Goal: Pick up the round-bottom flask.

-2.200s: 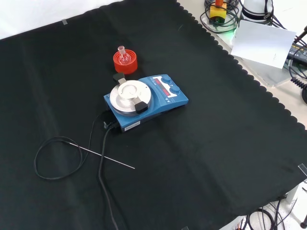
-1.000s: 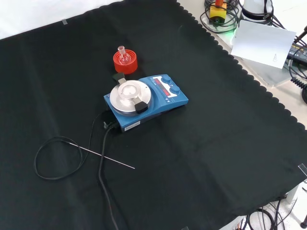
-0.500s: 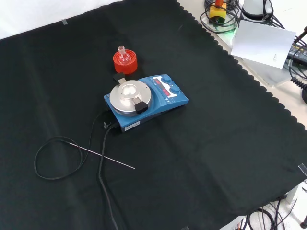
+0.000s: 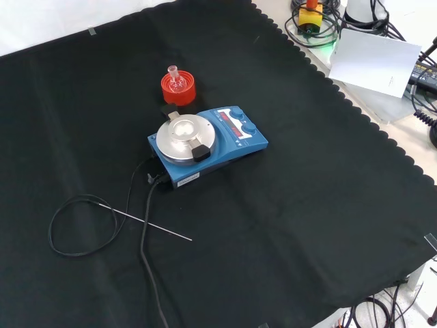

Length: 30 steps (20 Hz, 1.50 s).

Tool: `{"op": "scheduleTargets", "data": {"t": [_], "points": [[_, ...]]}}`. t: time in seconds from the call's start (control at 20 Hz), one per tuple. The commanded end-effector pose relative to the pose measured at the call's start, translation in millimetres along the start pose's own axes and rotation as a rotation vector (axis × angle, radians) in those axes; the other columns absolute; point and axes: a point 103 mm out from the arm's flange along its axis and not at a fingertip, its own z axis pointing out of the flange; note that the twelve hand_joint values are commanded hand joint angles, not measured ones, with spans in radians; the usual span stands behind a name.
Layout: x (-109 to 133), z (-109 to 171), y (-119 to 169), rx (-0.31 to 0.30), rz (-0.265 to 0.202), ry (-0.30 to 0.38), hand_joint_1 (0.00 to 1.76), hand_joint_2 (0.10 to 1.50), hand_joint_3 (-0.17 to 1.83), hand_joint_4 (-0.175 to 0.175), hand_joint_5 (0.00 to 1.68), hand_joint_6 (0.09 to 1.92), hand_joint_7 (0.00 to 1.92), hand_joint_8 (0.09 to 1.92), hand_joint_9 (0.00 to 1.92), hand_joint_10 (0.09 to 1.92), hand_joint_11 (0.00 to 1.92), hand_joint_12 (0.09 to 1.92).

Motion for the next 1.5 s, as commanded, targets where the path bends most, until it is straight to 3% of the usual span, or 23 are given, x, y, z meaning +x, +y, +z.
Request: {"op": "scheduleTargets", "data": {"t": [0.05, 0.25, 0.5, 0.75, 1.05, 1.35, 1.5], "points": [[-42, 28, 32, -0.003, 0.037, 0.035, 0.26, 1.23, 0.24, -0.027, 0.42, 0.32, 0.18, 0.63, 0.31, 0.67, 0.1, 1.39], [-41, 45, 36, -0.038, 0.027, 0.075, 0.35, 1.19, 0.22, -0.026, 0.44, 0.33, 0.2, 0.64, 0.33, 0.68, 0.11, 1.4], [-33, 67, 45, -0.028, 0.02, 0.064, 0.49, 1.12, 0.2, -0.031, 0.5, 0.35, 0.24, 0.65, 0.37, 0.68, 0.12, 1.4], [-22, 87, 53, -0.041, 0.012, 0.104, 0.55, 1.08, 0.2, -0.039, 0.53, 0.36, 0.25, 0.66, 0.38, 0.68, 0.12, 1.4], [-10, 120, 61, 0.001, 0.011, 0.098, 0.67, 0.99, 0.19, -0.044, 0.55, 0.38, 0.27, 0.67, 0.38, 0.67, 0.12, 1.39], [-3, 142, 68, 0.026, 0.01, 0.069, 0.78, 0.77, 0.46, -0.039, 0.55, 0.39, 0.27, 0.67, 0.38, 0.67, 0.1, 1.4], [-1, 155, 71, 0.045, 0.014, 0.074, 0.81, 0.73, 0.5, -0.037, 0.57, 0.41, 0.26, 0.67, 0.38, 0.68, 0.09, 1.4]]}}
